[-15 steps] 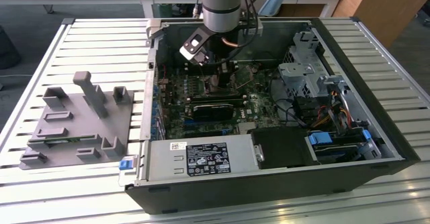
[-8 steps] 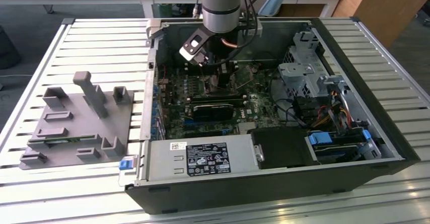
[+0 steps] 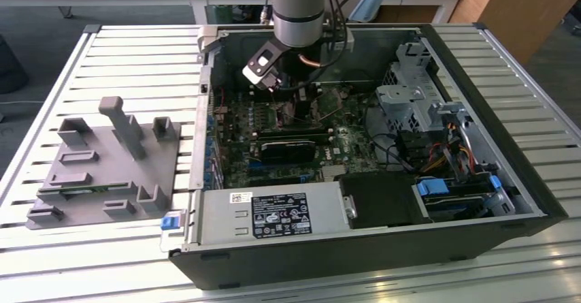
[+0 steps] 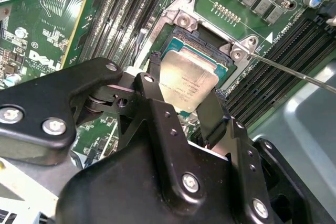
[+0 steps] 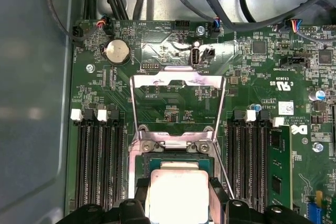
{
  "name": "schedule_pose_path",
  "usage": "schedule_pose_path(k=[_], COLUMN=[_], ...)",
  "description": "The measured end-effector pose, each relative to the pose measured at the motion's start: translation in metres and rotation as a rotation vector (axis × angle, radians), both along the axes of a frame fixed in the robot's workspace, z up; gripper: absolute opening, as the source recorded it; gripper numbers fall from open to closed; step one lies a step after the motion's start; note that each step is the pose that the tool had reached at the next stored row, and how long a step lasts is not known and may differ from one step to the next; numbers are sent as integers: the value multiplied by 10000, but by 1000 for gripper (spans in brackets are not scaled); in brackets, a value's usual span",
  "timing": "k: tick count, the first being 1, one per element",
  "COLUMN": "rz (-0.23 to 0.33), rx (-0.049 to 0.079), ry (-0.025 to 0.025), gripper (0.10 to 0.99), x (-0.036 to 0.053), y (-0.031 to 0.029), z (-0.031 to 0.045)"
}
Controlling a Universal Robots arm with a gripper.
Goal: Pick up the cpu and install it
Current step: 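Place the cpu into insertion slot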
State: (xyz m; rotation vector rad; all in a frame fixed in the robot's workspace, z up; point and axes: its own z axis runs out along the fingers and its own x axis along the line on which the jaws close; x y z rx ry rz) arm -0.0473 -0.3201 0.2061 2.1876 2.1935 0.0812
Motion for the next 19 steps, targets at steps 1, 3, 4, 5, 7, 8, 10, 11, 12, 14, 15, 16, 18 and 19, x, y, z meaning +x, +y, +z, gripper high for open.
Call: schedule_pose_path(k=[1,3,4,5,7,8,10,11,12,14,15,16,18,19], rz=[0,0,0,0,0,0,0,0,3,63,108,142,178,180], rx=[0,1,0,0,0,0,-1,-1,-1,0,1,1,0,-1], ry=[0,1,3,3,4,4,5,5,4,4,3,2,3,4], gripper=[533,533,533,533,533,533,533,533,533,533,533,533,533,533], x=[0,0,0,0,0,0,-1,-2,-3,-3,-3,-4,-9,-9], y=[0,1,0,1,0,0,0,0,0,0,1,0,1,1], z=[-5,-14,-19,-23,-31,-34,-38,-40,-41,-44,-46,-48,-52,-53])
